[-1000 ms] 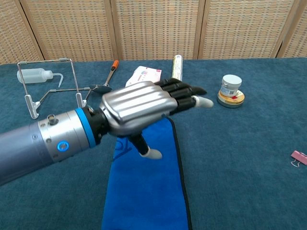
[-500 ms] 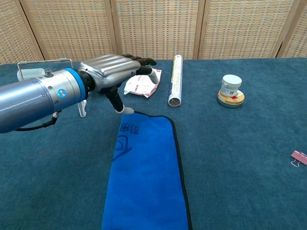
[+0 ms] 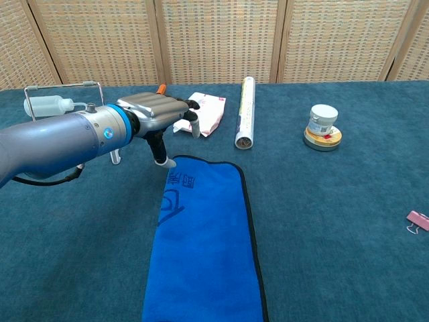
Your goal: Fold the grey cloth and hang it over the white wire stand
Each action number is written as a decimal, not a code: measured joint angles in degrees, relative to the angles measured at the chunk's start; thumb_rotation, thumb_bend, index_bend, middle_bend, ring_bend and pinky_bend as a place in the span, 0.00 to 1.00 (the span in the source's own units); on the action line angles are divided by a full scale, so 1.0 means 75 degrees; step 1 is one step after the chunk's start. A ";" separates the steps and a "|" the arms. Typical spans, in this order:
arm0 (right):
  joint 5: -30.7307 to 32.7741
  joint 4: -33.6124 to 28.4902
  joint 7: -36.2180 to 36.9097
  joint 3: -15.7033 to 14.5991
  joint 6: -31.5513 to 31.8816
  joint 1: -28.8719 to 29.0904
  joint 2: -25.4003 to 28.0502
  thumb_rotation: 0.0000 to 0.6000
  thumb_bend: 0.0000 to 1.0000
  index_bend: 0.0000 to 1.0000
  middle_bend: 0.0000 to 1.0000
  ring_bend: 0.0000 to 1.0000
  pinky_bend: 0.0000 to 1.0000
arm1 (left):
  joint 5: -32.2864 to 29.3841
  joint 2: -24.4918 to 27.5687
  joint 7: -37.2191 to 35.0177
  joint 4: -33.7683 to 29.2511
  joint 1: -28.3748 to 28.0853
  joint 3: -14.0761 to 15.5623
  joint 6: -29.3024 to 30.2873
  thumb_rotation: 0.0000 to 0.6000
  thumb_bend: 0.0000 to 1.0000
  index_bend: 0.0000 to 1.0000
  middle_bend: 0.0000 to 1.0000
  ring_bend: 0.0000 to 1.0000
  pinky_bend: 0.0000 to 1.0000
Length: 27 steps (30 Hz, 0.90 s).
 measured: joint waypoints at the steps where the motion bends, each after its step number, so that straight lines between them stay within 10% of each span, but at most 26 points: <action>1: 0.0007 0.0002 0.0005 0.0001 -0.0007 0.0002 -0.0002 1.00 0.00 0.00 0.00 0.00 0.00 | -0.0128 -0.0051 0.0003 0.0093 -0.0050 0.0000 -0.0015 1.00 0.26 0.29 0.00 0.00 0.00; 27: 0.0132 0.0066 0.0001 0.0038 -0.0109 0.0045 -0.0038 1.00 0.00 0.00 0.00 0.00 0.00 | -0.1281 -0.0665 -0.0500 0.1278 -0.0667 0.0400 -0.0476 1.00 0.30 0.33 0.00 0.00 0.00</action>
